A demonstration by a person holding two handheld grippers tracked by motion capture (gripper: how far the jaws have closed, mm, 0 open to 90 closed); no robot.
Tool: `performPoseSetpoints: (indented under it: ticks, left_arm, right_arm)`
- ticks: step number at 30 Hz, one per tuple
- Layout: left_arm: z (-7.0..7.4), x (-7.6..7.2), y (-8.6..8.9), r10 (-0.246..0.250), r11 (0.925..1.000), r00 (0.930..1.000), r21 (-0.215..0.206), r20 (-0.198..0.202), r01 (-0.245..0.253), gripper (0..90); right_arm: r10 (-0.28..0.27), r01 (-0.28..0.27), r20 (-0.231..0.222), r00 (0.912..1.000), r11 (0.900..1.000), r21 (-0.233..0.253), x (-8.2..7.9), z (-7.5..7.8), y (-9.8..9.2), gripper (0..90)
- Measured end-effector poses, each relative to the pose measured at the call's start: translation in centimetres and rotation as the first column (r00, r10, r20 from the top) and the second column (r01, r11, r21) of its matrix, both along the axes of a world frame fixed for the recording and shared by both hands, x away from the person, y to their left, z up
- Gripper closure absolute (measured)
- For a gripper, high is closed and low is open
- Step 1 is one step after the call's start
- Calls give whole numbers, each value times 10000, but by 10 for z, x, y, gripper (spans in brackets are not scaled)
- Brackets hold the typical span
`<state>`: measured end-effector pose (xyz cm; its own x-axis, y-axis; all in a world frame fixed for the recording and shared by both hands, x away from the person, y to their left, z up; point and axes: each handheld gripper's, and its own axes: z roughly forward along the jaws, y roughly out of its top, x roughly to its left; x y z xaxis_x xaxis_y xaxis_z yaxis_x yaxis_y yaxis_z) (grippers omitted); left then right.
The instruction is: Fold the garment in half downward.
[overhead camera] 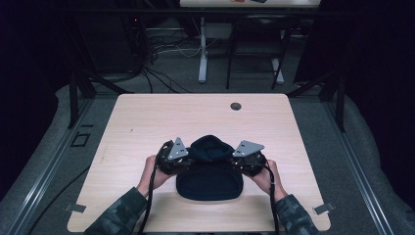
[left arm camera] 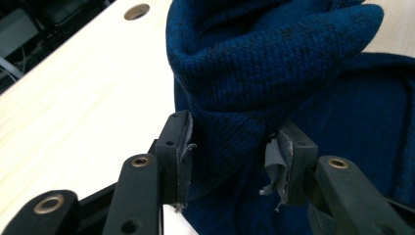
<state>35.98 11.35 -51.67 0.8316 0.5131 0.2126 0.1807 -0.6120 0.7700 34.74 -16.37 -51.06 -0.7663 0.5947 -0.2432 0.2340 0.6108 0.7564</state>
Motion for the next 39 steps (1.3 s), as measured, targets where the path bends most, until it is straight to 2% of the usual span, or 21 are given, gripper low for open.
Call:
performPoseSetpoints:
  ticks: [5, 13, 19, 26, 29, 33, 36, 39]
  left_arm:
    - [-6, -5, 3, -53, 9998, 9997, -188, -224, 49, 530]
    - [-13, -10, 7, -235, 9996, 9984, -193, -516, 226, 496]
    - [-20, -19, 13, -265, 9996, 9930, -169, -1149, 248, 397]
    - [-20, -28, 31, -141, 9995, 9906, -315, -1363, 99, 325]
    - [-15, -30, 42, 86, 9992, 9919, -385, -1269, -136, 317]
    - [-7, -24, 47, 450, 9976, 9937, -473, -1029, -501, 309]
    - [-2, -16, 38, 741, 9956, 9938, -504, -828, -785, 298]
    - [-2, -11, 28, 906, 9941, 9930, -531, -760, -948, 285]
  right_arm:
    - [14, -12, -238, 9997, 10000, 94, -5, -5, -1, 639]
    - [83, -84, -440, 9990, 10000, -24, -12, -10, -3, 624]
    - [90, -94, -768, 9970, 9999, -49, -23, -16, -8, 607]
    - [23, -25, -1023, 9948, 10000, -17, -32, -19, -19, 593]
    - [-182, 199, -1072, 9941, 9997, 150, -33, -17, -26, 588]
    - [-371, 404, -938, 9949, 9986, 334, -30, -7, -29, 579]
    - [-464, 512, -818, 9956, 9970, 578, -24, 3, -24, 560]
    - [-540, 626, -950, 9940, 9939, 910, -14, 9, -13, 527]
